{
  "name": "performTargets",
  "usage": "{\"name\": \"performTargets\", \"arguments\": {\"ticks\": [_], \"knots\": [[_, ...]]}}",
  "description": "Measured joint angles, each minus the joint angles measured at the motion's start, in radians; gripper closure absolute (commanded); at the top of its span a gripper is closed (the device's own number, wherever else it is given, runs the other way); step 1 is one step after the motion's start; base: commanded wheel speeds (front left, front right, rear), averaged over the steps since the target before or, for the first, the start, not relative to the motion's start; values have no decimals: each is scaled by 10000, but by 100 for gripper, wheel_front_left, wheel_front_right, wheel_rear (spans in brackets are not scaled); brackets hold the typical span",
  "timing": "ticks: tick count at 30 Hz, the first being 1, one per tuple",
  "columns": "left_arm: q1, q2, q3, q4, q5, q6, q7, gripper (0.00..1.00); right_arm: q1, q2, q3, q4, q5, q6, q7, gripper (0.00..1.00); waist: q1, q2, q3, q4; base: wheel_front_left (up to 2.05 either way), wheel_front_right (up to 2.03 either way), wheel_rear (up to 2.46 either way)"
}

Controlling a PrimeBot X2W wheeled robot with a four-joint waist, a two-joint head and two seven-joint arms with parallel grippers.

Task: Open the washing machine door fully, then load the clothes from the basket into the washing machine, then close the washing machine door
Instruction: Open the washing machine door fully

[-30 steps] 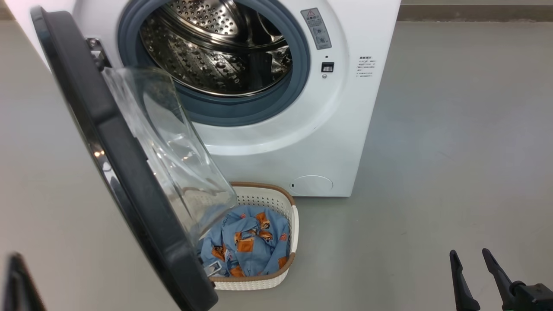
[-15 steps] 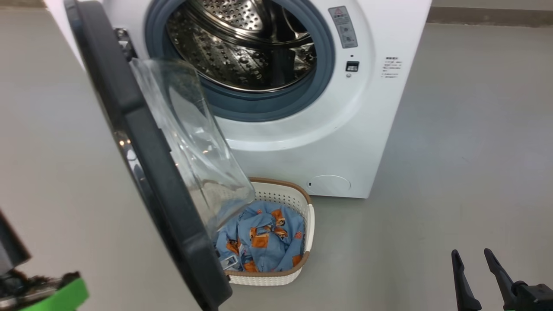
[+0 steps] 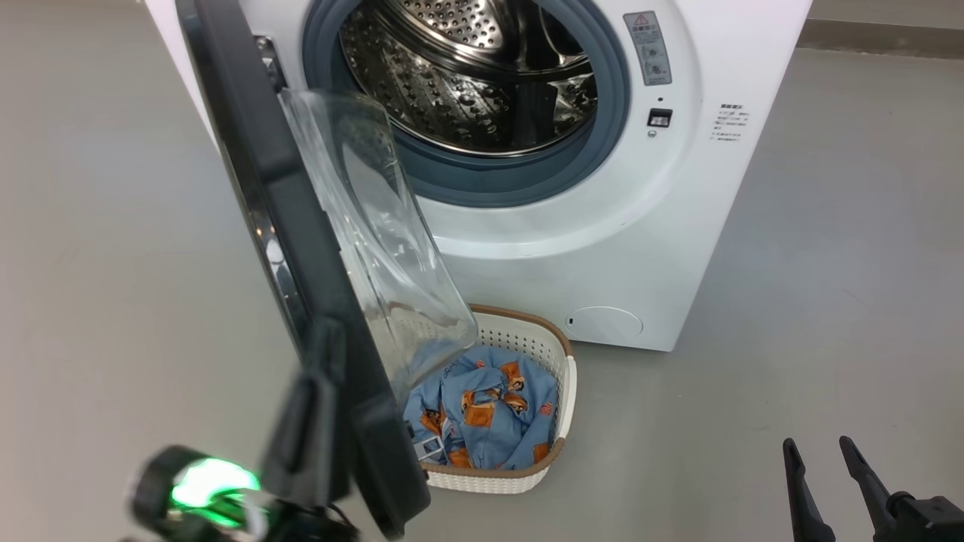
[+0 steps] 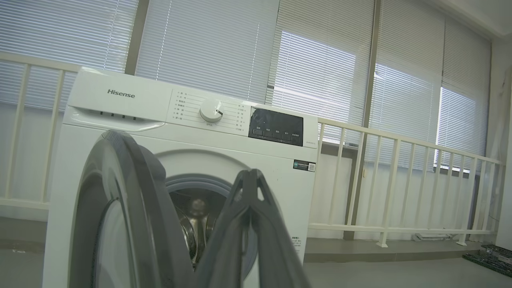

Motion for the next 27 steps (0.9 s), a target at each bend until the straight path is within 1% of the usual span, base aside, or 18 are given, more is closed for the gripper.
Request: {"name": "performTargets", "arguments": {"ticks": [3,6,8,12,14,17,21,27], "knots": [[164,21,-598,293,-324,-84,491,100,-1,2,-4,21,0,0,0,0,0,0,24,81,0,0,0],[292,77,-945,617,-744,-144,1005,100,-2,4,-12,56,0,0,0,0,0,0,53,148,0,0,0],[302,123,-1020,813,-1104,-140,1317,100,-2,6,-13,79,0,0,0,0,0,0,81,177,0,0,0],[319,245,-1131,1166,-1413,-128,1910,100,-4,19,-15,92,0,0,0,0,0,0,124,196,0,0,0],[420,255,-1197,1306,-1749,-128,2188,100,-9,25,-25,104,0,0,0,0,0,0,163,200,0,0,0],[453,397,-1220,1657,-1881,-140,2523,100,-21,31,-35,109,0,0,0,0,0,0,231,199,0,0,0],[461,516,-1235,2025,-2059,-148,2752,100,-36,33,-42,119,0,0,0,0,0,0,326,191,0,0,0],[470,525,-1335,2243,-2153,-148,2853,100,-61,38,-119,117,0,0,0,0,0,0,408,238,0,0,0]]}}
